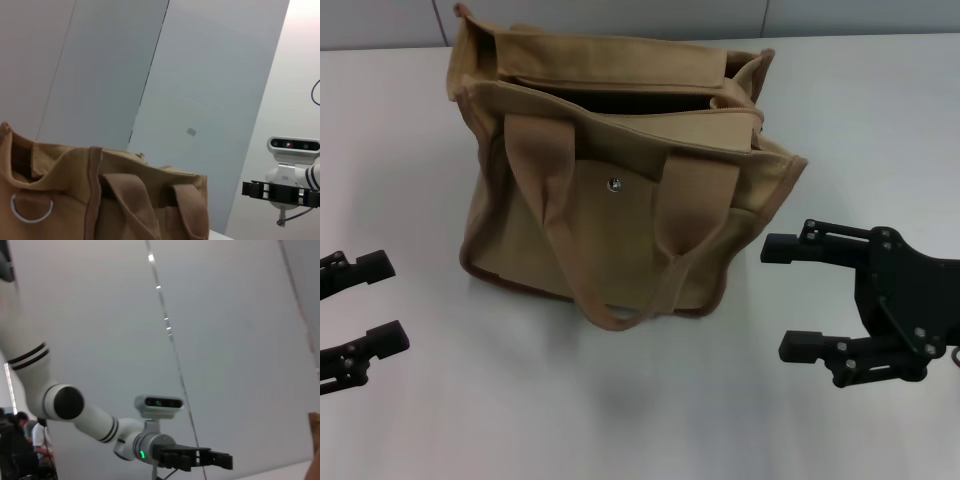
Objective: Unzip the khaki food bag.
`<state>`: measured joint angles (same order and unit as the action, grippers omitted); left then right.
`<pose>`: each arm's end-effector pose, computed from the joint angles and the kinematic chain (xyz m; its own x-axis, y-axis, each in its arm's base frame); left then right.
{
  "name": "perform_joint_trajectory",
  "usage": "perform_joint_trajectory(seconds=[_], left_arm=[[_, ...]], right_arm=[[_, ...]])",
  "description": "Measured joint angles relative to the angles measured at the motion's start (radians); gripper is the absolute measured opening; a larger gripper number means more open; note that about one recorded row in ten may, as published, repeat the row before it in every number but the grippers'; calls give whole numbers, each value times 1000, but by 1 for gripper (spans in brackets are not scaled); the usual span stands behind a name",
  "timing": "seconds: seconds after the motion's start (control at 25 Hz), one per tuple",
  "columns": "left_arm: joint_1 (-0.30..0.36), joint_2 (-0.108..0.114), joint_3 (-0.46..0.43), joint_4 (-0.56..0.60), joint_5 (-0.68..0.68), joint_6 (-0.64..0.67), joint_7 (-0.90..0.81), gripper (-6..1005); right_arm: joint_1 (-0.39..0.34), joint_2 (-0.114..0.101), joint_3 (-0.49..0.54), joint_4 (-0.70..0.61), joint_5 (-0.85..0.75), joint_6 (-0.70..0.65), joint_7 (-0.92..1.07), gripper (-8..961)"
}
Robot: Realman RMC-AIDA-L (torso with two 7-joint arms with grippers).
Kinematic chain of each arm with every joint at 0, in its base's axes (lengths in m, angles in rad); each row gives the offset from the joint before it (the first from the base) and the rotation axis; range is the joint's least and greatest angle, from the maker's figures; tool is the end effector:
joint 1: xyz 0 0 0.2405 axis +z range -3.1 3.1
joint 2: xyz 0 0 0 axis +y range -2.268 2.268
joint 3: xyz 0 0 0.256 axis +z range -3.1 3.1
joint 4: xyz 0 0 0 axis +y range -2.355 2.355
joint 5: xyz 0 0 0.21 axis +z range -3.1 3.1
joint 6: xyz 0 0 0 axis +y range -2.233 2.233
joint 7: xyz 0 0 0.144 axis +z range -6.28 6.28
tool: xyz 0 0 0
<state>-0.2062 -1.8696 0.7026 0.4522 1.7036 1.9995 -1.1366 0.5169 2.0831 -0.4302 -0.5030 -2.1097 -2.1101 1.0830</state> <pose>-0.3328 0.2038 0.0795 0.6227 0.2656 0.7360 0.4577 -0.8866 -0.0672 0.2428 0.2537 0.0110 0.6389 -0.1724 -0.7497 -0.1396 -0.9844 0.1074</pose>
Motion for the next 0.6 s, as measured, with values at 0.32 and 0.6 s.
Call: perform_joint_trajectory(seconds=[0.32,0.6], left_arm=[[-15,-7,4,4,0,10,-3,834],[-28,-14,13,4,0,10,-4,834]], right_arm=[[17,-1,-3,16,2,1,-17,845],[17,-2,-4,16,2,-2,-20,845]])
